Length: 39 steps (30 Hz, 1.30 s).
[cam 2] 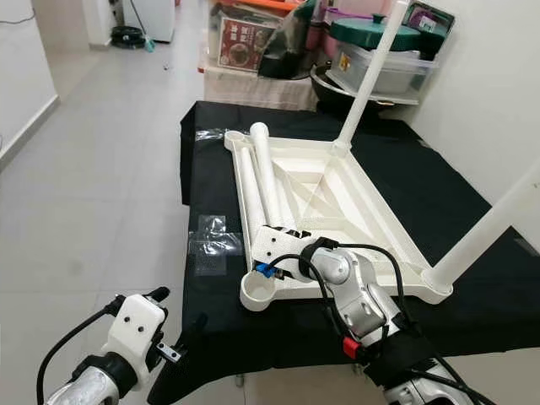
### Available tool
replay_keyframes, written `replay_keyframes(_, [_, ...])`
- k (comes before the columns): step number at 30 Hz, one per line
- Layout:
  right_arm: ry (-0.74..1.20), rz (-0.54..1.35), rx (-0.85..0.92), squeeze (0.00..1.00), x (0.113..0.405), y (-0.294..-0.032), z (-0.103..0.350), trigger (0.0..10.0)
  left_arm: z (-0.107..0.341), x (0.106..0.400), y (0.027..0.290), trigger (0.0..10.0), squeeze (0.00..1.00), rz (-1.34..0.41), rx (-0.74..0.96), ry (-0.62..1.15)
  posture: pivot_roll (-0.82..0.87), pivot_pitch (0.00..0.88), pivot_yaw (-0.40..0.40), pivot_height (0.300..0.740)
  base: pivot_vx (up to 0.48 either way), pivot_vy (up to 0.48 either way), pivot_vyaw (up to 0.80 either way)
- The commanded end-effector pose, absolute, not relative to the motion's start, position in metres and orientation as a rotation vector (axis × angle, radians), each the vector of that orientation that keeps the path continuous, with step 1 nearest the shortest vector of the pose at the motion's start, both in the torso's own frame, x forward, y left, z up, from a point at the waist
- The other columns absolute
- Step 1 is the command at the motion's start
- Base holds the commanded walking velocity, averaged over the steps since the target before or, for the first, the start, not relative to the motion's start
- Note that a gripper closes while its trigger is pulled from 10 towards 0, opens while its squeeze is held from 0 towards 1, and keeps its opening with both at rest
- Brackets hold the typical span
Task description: Building children table
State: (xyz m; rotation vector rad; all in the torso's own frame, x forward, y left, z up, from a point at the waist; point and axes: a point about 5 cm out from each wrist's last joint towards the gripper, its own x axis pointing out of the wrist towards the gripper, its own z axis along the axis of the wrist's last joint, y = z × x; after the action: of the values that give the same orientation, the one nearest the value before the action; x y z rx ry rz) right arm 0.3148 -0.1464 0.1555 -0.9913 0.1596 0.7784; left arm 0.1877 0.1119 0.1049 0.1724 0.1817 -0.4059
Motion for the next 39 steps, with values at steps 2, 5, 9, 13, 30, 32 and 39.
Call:
replay_keyframes(2, [0.172,0.792,-1.034,0.0,0.318,-0.146,0.152,10.0,0.105,0.185,0.109,10.0,0.0,-0.419,0.164,0.185,0.04,0.031,-0.155,0.74,0.0,0.0,0.0])
replay_keyframes(5, [0.194,0.811,-1.063,0.0,0.32,-0.147,0.147,10.0,0.105,0.184,0.108,10.0,0.0,-0.423,0.163,0.187,0.04,0.038,-0.157,0.74,0.0,0.0,0.0])
replay_keyframes(9, [0.201,0.821,-1.082,0.0,0.321,-0.147,0.146,10.0,0.106,0.184,0.108,10.0,0.0,-0.423,0.161,0.188,0.04,0.042,-0.157,0.74,0.0,0.0,0.0])
replay_keyframes(13, [0.198,0.828,-1.14,0.0,0.328,-0.15,0.145,10.0,0.105,0.182,0.107,10.0,0.0,-0.427,0.153,0.194,0.04,0.043,-0.161,0.74,0.0,0.0,0.0])
replay_keyframes(30, [0.189,0.863,-1.3,0.0,0.339,-0.155,0.147,10.0,0.105,0.18,0.106,10.0,0.0,-0.43,0.145,0.2,0.04,0.034,-0.163,0.74,0.0,0.0,0.0])
replay_keyframes(32, [0.203,0.873,-1.32,0.0,0.34,-0.157,0.147,10.0,0.105,0.18,0.106,10.0,0.0,-0.43,0.145,0.199,0.04,0.034,-0.165,0.74,0.0,0.0,0.0])
replay_keyframes(39, [0.283,0.924,-1.367,0.0,0.34,-0.162,0.149,10.0,0.105,0.179,0.106,10.0,0.0,-0.43,0.144,0.2,0.04,0.04,-0.167,0.74,0.0,0.0,0.0])
